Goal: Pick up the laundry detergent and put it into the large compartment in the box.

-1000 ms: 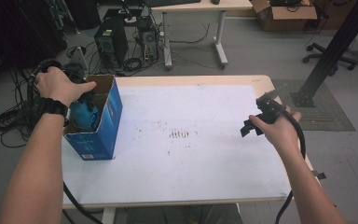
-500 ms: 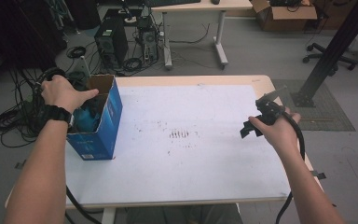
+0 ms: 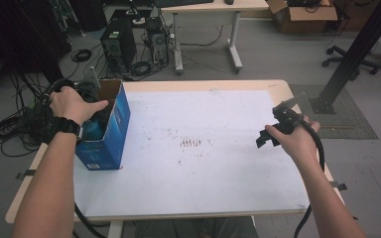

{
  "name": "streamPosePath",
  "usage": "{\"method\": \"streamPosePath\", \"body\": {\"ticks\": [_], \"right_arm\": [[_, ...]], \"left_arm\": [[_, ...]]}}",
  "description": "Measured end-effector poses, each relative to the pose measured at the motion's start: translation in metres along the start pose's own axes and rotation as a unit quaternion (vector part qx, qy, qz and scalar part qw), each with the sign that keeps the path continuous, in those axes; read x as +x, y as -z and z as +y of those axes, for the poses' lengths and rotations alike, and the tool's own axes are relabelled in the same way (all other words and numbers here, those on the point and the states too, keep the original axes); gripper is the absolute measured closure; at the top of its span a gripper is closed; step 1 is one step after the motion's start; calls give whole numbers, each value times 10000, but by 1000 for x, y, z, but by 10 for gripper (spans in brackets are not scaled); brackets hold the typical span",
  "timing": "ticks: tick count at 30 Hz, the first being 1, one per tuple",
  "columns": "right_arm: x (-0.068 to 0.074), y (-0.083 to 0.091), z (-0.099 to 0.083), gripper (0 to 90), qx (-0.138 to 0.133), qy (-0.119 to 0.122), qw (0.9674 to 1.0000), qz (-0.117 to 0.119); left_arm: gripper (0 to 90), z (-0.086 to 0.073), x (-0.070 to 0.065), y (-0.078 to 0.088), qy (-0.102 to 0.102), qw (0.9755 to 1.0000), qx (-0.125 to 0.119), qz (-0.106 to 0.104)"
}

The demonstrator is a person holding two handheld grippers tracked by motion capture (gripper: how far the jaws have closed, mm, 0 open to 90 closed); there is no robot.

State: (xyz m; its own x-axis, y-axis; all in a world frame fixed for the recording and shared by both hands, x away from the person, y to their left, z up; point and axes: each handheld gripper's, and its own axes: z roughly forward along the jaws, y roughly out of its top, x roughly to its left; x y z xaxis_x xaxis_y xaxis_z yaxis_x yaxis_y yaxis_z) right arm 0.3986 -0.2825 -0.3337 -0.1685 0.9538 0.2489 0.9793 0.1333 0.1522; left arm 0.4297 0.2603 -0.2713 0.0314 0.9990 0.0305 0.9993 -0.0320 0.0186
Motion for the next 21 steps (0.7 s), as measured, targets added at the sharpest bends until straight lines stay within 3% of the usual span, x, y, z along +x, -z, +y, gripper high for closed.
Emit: {"method": "streamPosePath", "body": {"ticks": [21], "right_arm": [[-2,-2,-1,69,32,-28,10000,27]], "left_arm": [[374,-2,6,-5,11,10000,-21,-85]]}}
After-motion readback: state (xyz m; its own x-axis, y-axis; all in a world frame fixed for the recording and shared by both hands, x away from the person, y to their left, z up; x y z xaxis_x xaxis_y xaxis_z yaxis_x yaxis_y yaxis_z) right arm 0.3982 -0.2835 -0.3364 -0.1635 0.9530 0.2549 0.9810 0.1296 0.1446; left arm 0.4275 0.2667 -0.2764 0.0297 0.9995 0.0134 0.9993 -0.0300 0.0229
